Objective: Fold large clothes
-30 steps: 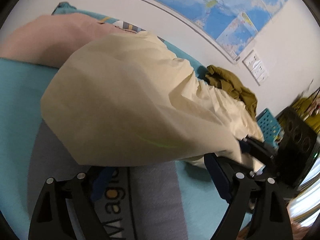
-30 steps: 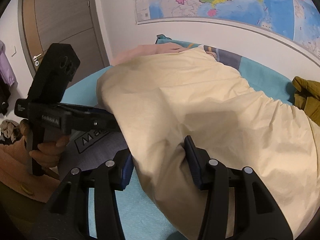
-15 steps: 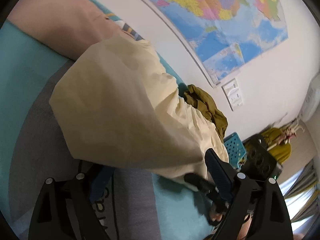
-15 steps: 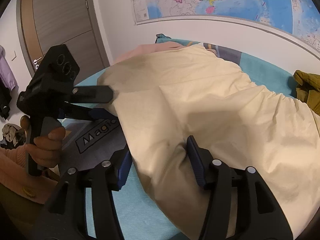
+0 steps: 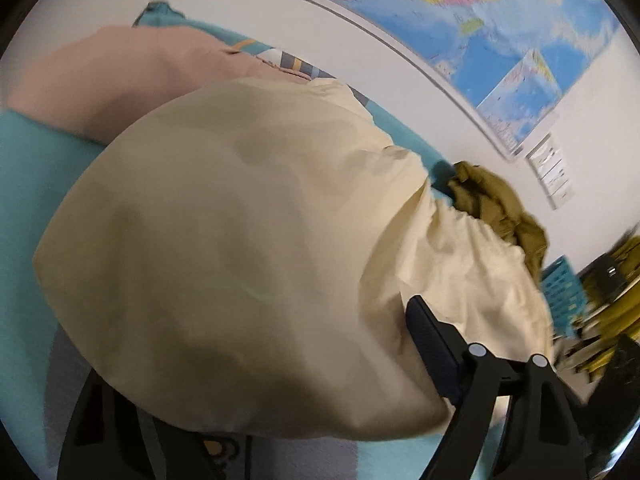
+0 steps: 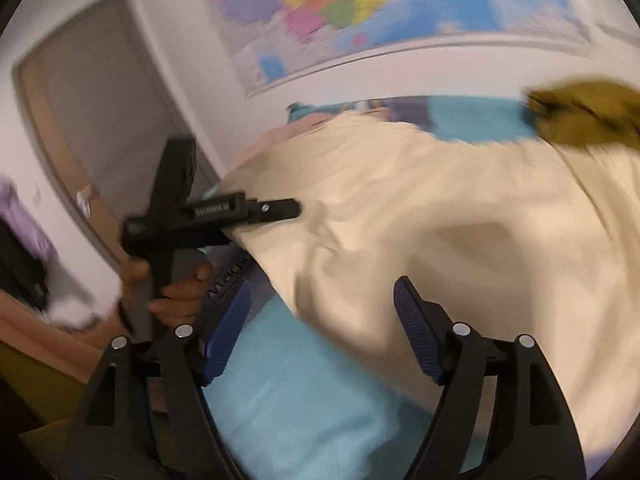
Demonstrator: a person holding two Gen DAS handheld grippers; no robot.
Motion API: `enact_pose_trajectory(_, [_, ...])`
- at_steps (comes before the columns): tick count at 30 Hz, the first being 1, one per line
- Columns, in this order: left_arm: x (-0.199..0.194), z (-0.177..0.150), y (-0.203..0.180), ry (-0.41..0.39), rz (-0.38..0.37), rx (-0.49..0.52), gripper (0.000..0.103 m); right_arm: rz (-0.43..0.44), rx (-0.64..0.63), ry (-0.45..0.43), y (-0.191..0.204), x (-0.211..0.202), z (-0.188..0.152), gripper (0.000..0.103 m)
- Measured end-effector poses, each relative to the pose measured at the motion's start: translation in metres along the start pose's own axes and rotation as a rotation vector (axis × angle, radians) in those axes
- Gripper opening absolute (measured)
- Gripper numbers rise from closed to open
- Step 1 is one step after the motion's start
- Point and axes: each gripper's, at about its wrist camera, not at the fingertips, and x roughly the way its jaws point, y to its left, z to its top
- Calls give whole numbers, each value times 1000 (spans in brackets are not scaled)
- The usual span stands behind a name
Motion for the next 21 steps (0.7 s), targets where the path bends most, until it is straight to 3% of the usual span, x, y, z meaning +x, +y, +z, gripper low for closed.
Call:
enact_pose_trajectory(7, [2, 1, -6, 11, 59, 48, 80, -47, 351, -89, -70, -78, -52, 79])
enact_pose_trajectory(10, [3, 1, -8, 15, 76, 68, 80, -119, 468, -104, -89, -98, -75, 82])
enact_pose_trajectory(13, [3, 2, -7, 25, 70, 72, 80, -195, 550, -89, -101, -102, -85, 81])
enact_pose_trajectory(17, [4, 4, -6, 35, 61, 69, 81, -260, 581, -142, -111, -99, -79, 81])
enact_pose_trajectory(21, [4, 5, -5, 45, 47, 65, 81, -290, 591, -191, -120, -84, -65, 90])
